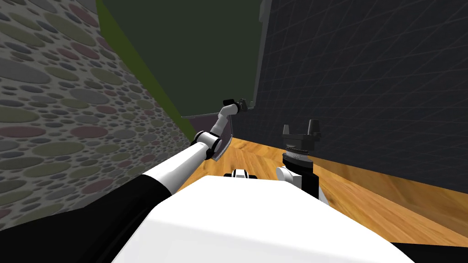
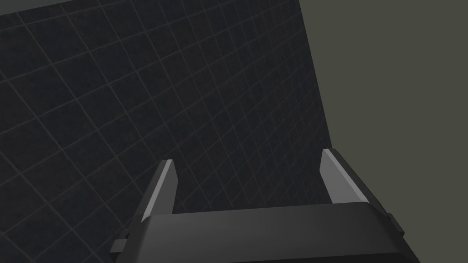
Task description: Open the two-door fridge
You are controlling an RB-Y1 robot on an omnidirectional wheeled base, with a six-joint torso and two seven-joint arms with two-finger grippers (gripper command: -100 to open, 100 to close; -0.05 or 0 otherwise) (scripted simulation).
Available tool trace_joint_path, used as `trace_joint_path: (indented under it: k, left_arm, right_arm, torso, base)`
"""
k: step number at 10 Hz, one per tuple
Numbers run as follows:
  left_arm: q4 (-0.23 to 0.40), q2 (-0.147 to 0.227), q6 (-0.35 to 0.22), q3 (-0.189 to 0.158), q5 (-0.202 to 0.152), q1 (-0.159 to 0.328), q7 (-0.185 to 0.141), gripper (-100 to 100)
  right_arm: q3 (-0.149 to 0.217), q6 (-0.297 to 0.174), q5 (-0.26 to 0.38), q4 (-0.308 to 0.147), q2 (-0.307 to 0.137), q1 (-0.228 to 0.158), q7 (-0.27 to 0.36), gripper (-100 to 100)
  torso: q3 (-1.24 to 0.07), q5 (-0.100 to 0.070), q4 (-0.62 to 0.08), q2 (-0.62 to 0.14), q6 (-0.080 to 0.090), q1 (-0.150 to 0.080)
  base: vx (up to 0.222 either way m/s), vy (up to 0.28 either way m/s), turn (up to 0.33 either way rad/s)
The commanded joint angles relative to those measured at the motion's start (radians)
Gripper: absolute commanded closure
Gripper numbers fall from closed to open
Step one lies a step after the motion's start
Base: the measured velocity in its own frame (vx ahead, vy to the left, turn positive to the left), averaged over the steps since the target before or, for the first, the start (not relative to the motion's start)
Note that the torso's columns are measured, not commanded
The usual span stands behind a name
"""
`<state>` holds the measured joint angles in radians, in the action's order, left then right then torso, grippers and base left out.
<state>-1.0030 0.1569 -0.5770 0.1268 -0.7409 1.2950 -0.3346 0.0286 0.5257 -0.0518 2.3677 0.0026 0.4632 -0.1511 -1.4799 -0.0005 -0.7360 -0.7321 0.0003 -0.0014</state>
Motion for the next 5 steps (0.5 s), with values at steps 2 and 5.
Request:
trace_joint_path:
  k: [2,5]
  left_arm:
    - [0.018,-0.033,0.000,-0.021,-0.012,0.007,-0.016,-100]
    - [0.027,-0.008,-0.005,-0.040,-0.020,0.009,-0.033,-100]
  right_arm:
    - [0.000,0.000,0.000,0.000,0.000,0.000,0.000,0]
    - [0.000,0.000,0.000,0.000,0.000,0.000,0.000,0]
  torso:
    - [0.004,0.000,-0.002,-0.007,0.000,0.000]
    - [0.004,0.001,-0.002,-0.007,0.000,0.002]
  base:
    - [0.177,-0.043,0.010]
    - [0.187,-0.050,0.014]
